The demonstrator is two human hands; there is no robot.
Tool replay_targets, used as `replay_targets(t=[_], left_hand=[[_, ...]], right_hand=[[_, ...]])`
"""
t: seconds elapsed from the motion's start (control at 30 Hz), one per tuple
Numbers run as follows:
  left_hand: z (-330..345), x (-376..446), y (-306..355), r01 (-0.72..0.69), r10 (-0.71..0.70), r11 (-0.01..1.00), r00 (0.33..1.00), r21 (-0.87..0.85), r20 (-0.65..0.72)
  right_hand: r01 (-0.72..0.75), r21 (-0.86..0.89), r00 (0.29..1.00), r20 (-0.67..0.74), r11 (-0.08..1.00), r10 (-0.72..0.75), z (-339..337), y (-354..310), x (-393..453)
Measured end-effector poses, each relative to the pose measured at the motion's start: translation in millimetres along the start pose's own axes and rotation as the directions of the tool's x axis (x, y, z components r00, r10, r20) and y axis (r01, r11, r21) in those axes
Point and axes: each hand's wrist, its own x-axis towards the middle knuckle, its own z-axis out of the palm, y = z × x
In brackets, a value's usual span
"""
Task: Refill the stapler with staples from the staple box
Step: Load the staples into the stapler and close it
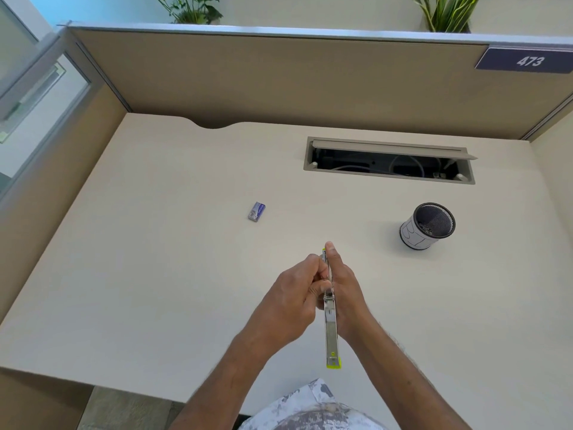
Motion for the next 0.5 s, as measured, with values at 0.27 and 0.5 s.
replay_targets(t=[0.27,0.5], left_hand=[[4.0,-9.7,-3.9,-0.095,0.095,0.995,0.995,-0.003,-0.021],[10.2,-7.9,-17.0,0.057,-0.139,0.898,0.978,-0.436,-0.158]], right_hand=[[0.003,0.128,1.0,-0.023,0.992,0.0,-4.8,-5.1,6.6],[0.018,0.32,0.989,0.132,0.947,-0.063,-0.4,-6.7,0.0]])
